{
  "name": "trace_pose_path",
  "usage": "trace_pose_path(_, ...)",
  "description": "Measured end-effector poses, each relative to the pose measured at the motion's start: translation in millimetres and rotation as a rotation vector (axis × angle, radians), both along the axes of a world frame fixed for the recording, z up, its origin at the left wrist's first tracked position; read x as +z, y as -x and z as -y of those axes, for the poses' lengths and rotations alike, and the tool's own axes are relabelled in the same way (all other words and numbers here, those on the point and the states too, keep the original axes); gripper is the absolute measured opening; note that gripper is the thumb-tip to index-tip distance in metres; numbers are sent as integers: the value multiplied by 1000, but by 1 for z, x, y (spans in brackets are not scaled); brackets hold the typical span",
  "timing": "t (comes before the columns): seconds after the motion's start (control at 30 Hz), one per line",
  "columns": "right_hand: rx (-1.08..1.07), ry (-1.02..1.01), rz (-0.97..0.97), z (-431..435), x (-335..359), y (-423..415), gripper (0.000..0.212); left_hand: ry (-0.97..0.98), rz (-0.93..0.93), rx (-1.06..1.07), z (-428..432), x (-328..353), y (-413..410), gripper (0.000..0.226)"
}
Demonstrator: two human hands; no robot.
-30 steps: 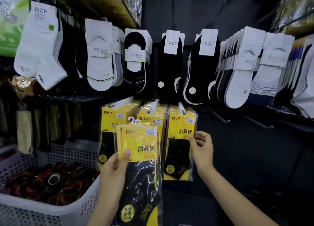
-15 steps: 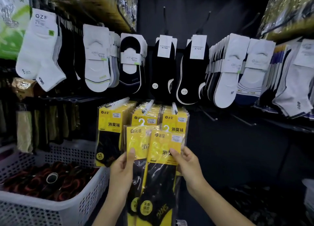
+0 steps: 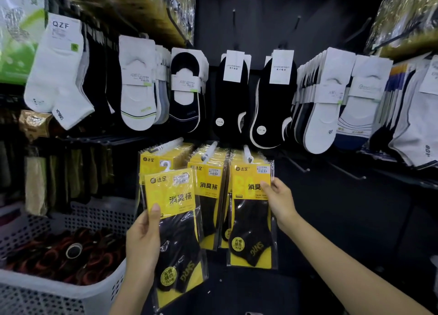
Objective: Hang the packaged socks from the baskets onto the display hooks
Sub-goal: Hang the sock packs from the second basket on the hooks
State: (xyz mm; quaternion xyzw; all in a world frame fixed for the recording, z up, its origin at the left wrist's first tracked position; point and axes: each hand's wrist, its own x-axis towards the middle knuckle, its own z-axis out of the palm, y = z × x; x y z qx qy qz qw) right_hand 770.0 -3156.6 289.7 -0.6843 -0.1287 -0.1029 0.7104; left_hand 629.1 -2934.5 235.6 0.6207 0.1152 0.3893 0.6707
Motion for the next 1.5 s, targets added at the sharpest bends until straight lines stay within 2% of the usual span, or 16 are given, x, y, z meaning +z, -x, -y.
trace_pose_path(0.17, -38, -37, -63, -10, -13, -21, 9, 36, 0, -12, 1, -2, -3, 45)
trace_pose_path(0.27, -156, -27, -100, -11, -23, -29, 11, 27, -7, -27, 1, -2, -3, 44)
trace_pose_path(0.4, -275, 13, -178, -1, -44, -30, 20, 2, -33, -57, 6, -1, -3, 29)
trace_pose_path(0.57, -236, 26, -158, 15, -52, -5, 17, 25, -42, -118, 20, 0, -5, 15)
trace_pose_path(0.67, -51, 19, -125, 19, -36, 19, 14, 10, -43, -186, 42, 2, -10, 17)
trace_pose_path(0.77, 134, 33, -88, 21, -18, 44, 23, -29, -63, -263, 71, 7, -20, 21)
trace_pose_path(0.87, 212, 7, -84, 29, -10, 61, 23, -83, -59, -361, 104, 16, -30, 28)
trace_pose_path(1.03, 78, -122, -100, 66, -13, 69, 19, -130, -66, -493, 150, 17, -43, 36)
trace_pose_path(1.17, -96, -159, -95, 99, -16, 63, 12, -173, -132, -550, 175, 10, -56, 28)
trace_pose_path(1.27, -185, -161, -102, 116, -12, 51, 10, -209, -178, -623, 190, 7, -62, 47)
trace_pose_path(1.5, -162, -52, -31, 117, 1, 22, 7, -202, -197, -583, 205, 11, -80, 56)
